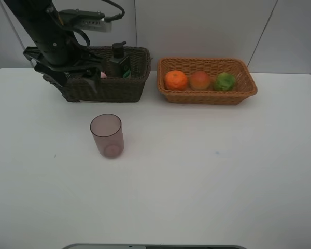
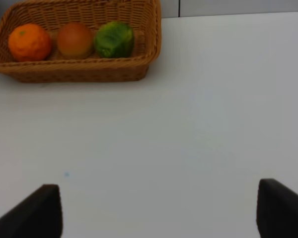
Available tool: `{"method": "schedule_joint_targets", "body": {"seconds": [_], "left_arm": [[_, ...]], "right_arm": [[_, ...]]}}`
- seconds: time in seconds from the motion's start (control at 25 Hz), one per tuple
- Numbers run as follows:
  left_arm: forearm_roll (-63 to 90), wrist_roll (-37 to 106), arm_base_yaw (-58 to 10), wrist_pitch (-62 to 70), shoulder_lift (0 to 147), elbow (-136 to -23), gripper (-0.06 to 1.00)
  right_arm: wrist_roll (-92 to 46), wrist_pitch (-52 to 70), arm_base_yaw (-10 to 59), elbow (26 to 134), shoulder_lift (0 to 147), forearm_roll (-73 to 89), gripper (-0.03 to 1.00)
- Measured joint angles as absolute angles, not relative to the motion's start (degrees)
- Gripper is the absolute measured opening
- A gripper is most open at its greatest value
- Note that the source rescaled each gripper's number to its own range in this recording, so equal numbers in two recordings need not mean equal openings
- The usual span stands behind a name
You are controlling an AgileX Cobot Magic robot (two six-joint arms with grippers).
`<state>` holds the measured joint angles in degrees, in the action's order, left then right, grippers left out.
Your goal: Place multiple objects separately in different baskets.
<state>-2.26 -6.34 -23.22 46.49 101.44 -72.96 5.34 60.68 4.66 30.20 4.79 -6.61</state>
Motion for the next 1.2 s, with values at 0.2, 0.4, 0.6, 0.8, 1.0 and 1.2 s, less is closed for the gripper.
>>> {"method": "schedule_joint_targets", "body": {"seconds": [0.2,0.4,0.6,0.8,1.0,1.2], "left_arm": [[-1.6,-4.8,-26.6,44.6,101.1,-68.6,1.00],[-1.0,-4.5,-29.1,43.0,101.1,-68.3,1.00],[-0.7,-4.5,-29.3,42.6,101.1,-66.9,1.00],[-0.8,-4.5,-29.3,38.9,101.0,-62.0,1.00],[-0.7,-4.5,-29.3,31.2,101.0,-57.7,1.00],[-0.7,-4.5,-29.3,26.8,101.0,-56.7,1.00]], "right_arm": [[5.3,60.7,4.7,30.2,4.8,-6.6,0.61],[5.3,60.7,4.7,30.2,4.8,-6.6,0.61],[5.3,60.7,4.7,30.2,4.8,-6.6,0.61],[5.3,60.7,4.7,30.2,4.8,-6.6,0.61],[5.3,60.7,4.7,30.2,4.8,-6.6,0.61],[5.3,60.7,4.7,30.2,4.8,-6.6,0.61]]}}
